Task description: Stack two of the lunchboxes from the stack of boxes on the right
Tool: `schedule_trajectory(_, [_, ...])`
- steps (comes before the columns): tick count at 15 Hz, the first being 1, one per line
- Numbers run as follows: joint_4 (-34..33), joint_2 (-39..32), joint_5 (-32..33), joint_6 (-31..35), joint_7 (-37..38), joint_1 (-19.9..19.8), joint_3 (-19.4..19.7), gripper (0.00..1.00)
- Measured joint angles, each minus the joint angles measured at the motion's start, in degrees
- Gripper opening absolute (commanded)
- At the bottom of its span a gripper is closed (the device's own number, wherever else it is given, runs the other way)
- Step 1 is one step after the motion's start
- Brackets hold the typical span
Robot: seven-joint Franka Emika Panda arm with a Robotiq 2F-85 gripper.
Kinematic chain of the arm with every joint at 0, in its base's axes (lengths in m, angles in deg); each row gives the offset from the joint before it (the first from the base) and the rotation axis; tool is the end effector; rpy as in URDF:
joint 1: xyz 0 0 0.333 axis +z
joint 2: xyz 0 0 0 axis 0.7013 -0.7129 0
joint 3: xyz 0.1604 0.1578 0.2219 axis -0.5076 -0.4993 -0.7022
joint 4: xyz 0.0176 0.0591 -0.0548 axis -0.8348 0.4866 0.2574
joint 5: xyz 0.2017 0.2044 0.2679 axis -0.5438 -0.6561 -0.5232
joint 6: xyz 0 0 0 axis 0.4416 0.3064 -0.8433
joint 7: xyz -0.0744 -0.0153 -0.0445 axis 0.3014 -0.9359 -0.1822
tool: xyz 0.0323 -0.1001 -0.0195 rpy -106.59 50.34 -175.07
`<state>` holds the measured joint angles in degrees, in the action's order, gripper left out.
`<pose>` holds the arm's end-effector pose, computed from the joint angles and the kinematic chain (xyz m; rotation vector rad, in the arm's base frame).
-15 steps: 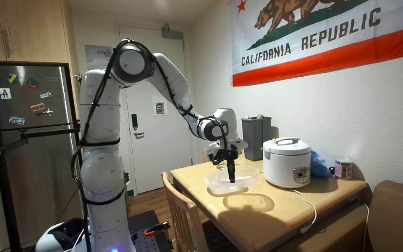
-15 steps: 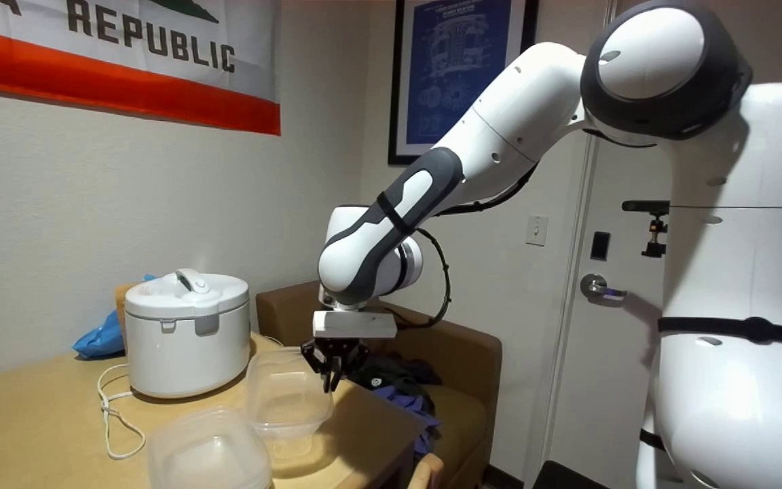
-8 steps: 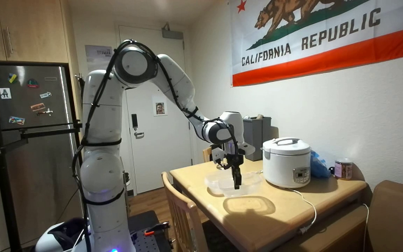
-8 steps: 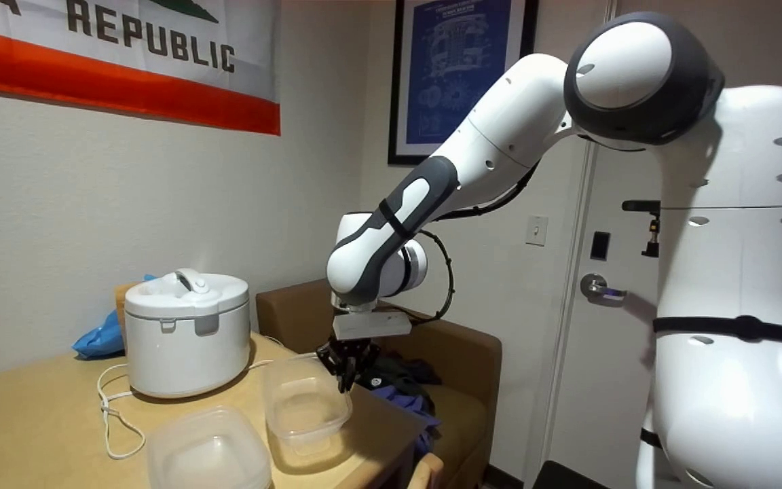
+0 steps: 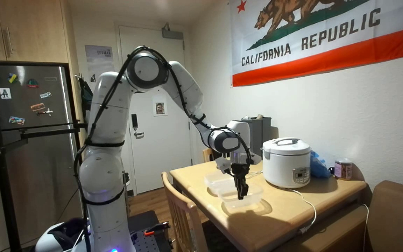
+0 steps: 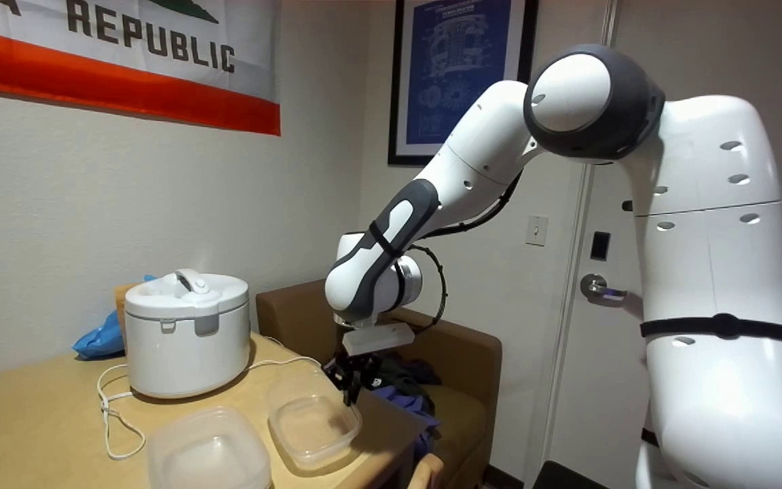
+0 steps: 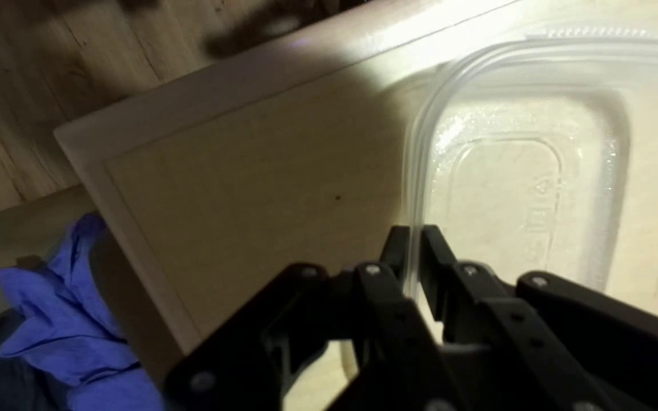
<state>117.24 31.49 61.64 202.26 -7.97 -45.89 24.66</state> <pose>0.5306 -0.0456 0.2466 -3.0864 0.5266 -0.0095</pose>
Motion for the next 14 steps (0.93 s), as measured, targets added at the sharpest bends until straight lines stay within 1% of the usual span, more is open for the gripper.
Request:
schedule_trajectory(4, [-2.3, -2.3, -0.2, 1.6, -0.2, -0.2, 0.0, 0.03])
schedule_trajectory(8, [-4.0, -4.1, -0.6, 1.7, -0.2, -0.2, 0.0, 0.03])
schedule_trajectory(9, [-4.3, -4.6, -0.6, 1.7, -0.2, -0.3, 0.0, 0.24])
schedule_trajectory(10, [-4.6, -5.2, -0.6, 1.7, -0.2, -0.3, 0.0, 0.38])
schedule_trajectory(12, [-4.9, -6.0, -0.6, 1.7, -0.2, -0.4, 0.0, 0.51])
schedule_trajectory(14, [-5.0, -6.4, -0.6, 1.7, -0.2, -0.5, 0.1, 0.66])
